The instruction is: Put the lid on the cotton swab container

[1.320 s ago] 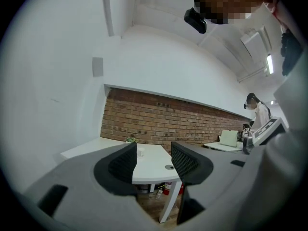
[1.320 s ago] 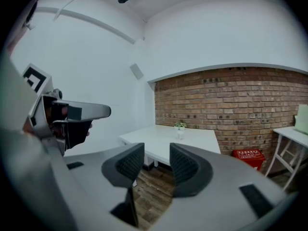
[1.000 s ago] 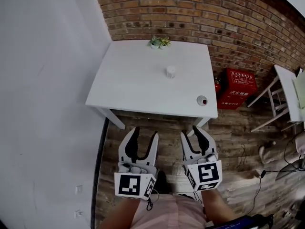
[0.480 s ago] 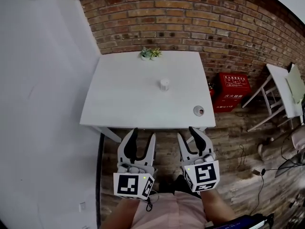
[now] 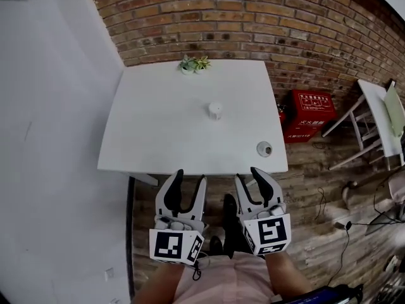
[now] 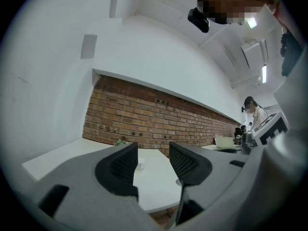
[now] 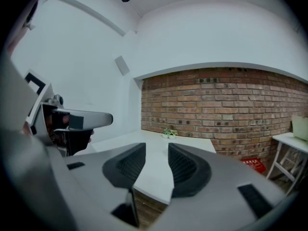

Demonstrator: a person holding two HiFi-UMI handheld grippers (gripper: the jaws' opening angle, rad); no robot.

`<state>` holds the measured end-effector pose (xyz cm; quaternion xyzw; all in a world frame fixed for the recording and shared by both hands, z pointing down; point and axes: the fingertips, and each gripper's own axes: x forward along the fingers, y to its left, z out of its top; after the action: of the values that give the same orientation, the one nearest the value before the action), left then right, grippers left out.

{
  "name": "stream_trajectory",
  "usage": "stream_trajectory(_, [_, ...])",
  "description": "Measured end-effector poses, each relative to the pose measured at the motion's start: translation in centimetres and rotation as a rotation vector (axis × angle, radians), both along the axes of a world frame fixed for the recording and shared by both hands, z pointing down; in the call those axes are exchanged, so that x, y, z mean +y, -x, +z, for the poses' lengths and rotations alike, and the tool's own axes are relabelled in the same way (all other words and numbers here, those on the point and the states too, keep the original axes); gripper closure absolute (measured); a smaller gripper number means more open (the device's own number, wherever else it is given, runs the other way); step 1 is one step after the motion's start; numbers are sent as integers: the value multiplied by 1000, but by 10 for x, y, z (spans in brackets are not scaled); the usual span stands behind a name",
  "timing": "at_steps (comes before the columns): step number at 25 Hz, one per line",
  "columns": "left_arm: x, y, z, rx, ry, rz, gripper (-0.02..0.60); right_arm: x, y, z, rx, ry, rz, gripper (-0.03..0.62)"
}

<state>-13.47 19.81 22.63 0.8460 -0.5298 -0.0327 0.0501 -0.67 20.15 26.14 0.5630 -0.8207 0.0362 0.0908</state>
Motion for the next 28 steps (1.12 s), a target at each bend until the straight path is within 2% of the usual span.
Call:
stream_trajectory(6, [-44,-21,25,-33,64,4,371,-51,-16,20,-44,42,-21,442])
stream_trajectory(13, [-114,-41,36,-46,98,0,364,-125,-26,32,-75,71,-70,441])
stream_trajectory(20, [-169,-60,27,-50,92,-31,364,-184,-33,27,-92,68,-131,439])
stream_trajectory(28, [-195,-62,10,-40,73,-68,393,-223,-32,4,-104,30,-174,434])
